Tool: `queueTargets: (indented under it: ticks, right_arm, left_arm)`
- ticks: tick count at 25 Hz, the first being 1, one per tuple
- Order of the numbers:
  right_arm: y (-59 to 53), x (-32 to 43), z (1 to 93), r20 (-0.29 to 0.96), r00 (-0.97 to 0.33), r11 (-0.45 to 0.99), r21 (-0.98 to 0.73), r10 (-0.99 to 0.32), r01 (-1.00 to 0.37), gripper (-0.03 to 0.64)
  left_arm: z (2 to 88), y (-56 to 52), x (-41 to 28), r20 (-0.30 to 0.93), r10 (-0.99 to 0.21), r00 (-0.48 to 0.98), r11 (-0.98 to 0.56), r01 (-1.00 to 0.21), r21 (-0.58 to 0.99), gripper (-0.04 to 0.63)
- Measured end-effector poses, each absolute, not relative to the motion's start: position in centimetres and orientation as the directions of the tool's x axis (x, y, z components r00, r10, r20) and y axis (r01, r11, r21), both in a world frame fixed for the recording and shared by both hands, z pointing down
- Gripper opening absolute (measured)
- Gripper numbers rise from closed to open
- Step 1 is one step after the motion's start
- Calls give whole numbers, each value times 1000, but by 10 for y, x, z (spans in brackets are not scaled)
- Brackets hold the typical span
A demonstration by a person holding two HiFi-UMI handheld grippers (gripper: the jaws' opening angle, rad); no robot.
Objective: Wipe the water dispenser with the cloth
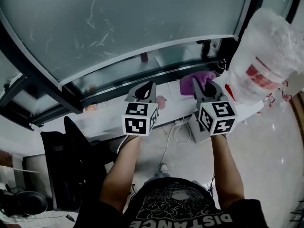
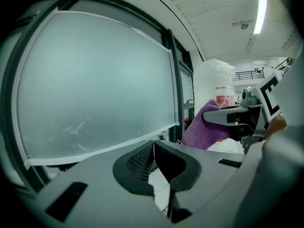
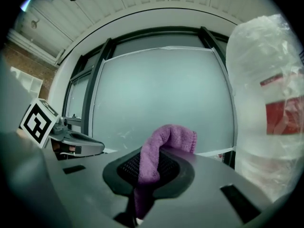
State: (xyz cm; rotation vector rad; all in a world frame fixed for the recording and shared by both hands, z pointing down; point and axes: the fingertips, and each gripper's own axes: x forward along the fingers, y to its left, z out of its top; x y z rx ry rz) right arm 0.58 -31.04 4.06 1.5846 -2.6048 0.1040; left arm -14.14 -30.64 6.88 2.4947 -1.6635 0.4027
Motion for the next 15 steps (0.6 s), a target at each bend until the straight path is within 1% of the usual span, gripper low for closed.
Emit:
queueTargets:
  ticks: [8,15]
  right_arm:
    - [-311,-2,45,129,-446,452,29,-886,-891,43]
    - [-310,-8,47,130,-430,437,29,-894,-899,43]
  left_arm:
    - [72,-308,-140,282,-878,387,-416,-908,-49,28]
    - [72,-310,-150,283,-875,392,-420,-906,-43,28]
